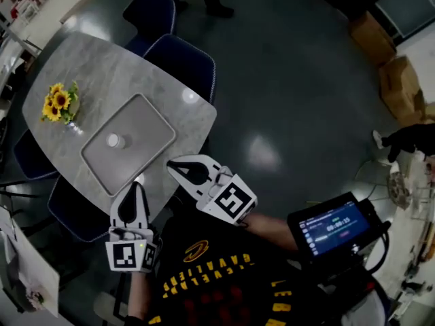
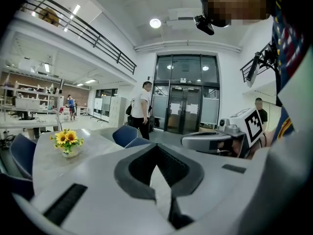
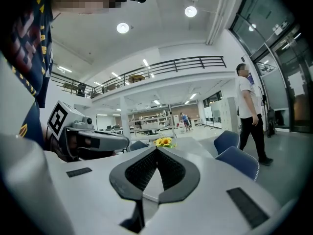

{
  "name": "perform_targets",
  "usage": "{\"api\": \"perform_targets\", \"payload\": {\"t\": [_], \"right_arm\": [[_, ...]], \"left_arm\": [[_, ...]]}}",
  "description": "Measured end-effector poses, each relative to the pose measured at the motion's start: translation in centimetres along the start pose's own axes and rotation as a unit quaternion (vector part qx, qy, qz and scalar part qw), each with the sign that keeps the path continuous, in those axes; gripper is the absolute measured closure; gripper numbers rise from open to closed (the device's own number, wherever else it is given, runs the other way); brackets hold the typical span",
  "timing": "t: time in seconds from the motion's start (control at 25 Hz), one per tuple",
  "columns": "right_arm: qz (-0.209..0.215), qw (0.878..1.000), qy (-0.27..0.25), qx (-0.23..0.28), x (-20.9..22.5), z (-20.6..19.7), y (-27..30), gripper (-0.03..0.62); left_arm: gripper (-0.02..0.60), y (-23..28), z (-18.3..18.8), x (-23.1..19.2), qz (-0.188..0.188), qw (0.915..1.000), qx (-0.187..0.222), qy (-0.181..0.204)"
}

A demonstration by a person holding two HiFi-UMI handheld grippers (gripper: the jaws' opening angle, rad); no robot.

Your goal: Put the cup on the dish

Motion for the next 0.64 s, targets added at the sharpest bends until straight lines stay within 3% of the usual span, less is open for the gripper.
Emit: {"api": "perform_targets", "payload": {"t": [0.24, 0.4, 0.64], "right_arm": [[-0.019, 1.0, -0.002, 0.011, 1.2, 0.2, 0.4, 0.588], [-0.033, 0.999, 0.006, 0.013, 0.8, 0.5, 0.9, 0.588], [-0.069, 0.996, -0.031, -0.036, -2.3, -1.1, 2.8, 0.588]], "left_arm": [[0.581, 1.5, -0.8, -0.9, -0.006, 0.9997, -0.021, 0.008], [0.58, 1.5, -0.8, -2.7, 0.011, 0.9993, -0.032, 0.012], [0.58, -0.8, -2.6, -9.4, -0.033, 0.999, -0.013, 0.026]]}}
Point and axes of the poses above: the fingertips, and each gripper's own axes: y forward along the fingers, x to its right, z out of its top, the point moved 7 cm from there along -y, backward along the fingers, and after that the axes turned 15 degrees about x, right-handed, at the moved point
